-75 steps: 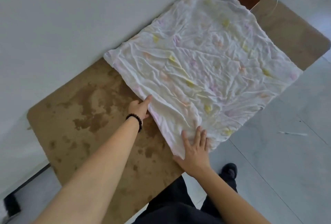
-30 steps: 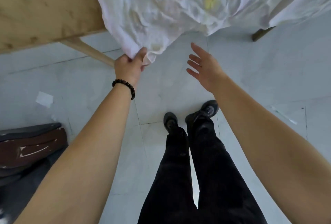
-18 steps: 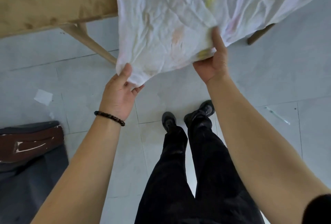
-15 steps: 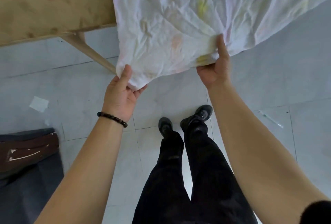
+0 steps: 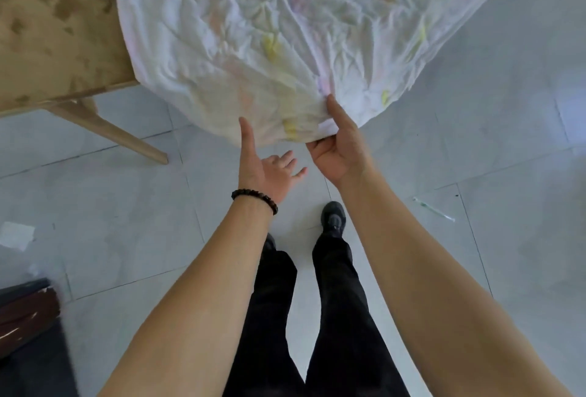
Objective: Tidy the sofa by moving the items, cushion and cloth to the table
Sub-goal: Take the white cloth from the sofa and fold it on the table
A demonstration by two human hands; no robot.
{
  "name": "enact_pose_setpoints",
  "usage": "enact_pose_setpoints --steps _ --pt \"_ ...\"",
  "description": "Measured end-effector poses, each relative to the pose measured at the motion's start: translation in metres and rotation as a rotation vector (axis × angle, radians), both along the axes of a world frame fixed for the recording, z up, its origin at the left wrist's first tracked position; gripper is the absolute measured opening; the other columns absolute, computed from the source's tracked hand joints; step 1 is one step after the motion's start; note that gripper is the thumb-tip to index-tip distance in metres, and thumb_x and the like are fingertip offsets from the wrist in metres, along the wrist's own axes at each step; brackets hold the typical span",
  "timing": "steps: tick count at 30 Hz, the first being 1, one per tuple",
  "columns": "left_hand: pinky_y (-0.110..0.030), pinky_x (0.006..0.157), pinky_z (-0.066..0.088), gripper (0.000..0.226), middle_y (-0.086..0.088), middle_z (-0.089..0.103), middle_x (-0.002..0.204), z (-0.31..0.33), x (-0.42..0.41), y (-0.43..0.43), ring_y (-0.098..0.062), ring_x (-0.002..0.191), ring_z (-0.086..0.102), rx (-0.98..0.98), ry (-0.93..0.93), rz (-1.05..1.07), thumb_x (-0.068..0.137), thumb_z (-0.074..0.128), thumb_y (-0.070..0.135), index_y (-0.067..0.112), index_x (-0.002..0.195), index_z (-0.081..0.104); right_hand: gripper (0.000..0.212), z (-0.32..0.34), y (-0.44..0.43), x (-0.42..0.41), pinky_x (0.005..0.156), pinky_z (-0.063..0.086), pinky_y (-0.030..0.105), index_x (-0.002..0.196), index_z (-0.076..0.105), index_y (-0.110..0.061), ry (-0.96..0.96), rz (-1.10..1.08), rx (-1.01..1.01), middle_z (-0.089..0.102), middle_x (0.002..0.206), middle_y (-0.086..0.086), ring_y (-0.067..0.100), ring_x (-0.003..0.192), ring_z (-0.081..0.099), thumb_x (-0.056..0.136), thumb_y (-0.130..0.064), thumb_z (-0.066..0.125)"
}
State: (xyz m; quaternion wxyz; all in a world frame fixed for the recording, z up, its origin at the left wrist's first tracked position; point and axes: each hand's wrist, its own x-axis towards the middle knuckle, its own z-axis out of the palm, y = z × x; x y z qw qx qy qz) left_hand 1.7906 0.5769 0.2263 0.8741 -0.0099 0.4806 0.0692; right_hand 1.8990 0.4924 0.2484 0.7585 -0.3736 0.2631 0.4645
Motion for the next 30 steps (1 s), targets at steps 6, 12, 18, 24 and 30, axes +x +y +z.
enact_pose_setpoints --steps 6,12,18,24,30 --pt "-0.054 0.108 0.039 0.065 -0.013 0.053 0.141 0.008 0.047 0.016 -0.031 0.128 0.053 0.248 -0.214 0.123 0.092 0.059 0.049 0.013 0.143 0.046 0.044 -0.002 -0.023 0.029 0.098 0.055 0.038 0.134 0.058 -0.005 -0.001 0.046 0.026 0.067 0.13 0.014 0.029 0.114 0.066 0.093 -0.017 0.068" --pt "-0.032 0.092 0.054 0.039 -0.008 0.063 0.131 0.03 0.024 0.016 -0.024 0.119 0.062 0.334 -0.032 0.269 0.095 0.061 0.032 0.014 0.129 0.06 0.065 -0.033 -0.001 0.057 0.109 0.044 0.045 0.144 0.052 -0.008 0.117 -0.114 0.19 0.06 0.138 0.011 0.031 0.122 0.059 0.086 -0.028 0.073" --pt "-0.04 0.096 0.052 0.03 -0.008 0.068 0.125 0.025 -0.015 0.034 -0.027 0.116 0.064 0.413 0.097 0.386 0.095 0.062 0.031 0.013 0.119 0.067 0.063 -0.065 -0.004 0.101 0.11 0.04 0.058 0.14 0.055 -0.011 0.141 -0.258 0.252 0.061 0.138 0.015 0.037 0.128 0.058 0.089 -0.044 0.071" --pt "-0.037 0.1 0.051 0.038 -0.004 0.067 0.126 0.023 -0.005 0.04 -0.023 0.112 0.066 0.379 0.115 0.477 0.092 0.063 0.021 0.015 0.129 0.062 0.053 -0.07 -0.07 0.145 0.105 0.042 0.063 0.138 0.056 -0.009 0.101 -0.305 0.225 0.059 0.139 0.019 0.045 0.126 0.056 0.09 -0.028 0.067" --pt "-0.04 0.103 0.048 0.044 -0.003 0.065 0.129 0.038 0.009 0.011 -0.025 0.118 0.063 0.365 0.062 0.432 0.091 0.062 0.026 0.02 0.134 0.059 0.073 -0.071 -0.019 0.107 0.112 0.041 0.05 0.142 0.053 -0.009 0.21 -0.141 0.362 0.056 0.144 0.015 0.036 0.133 0.053 0.084 -0.049 0.073"
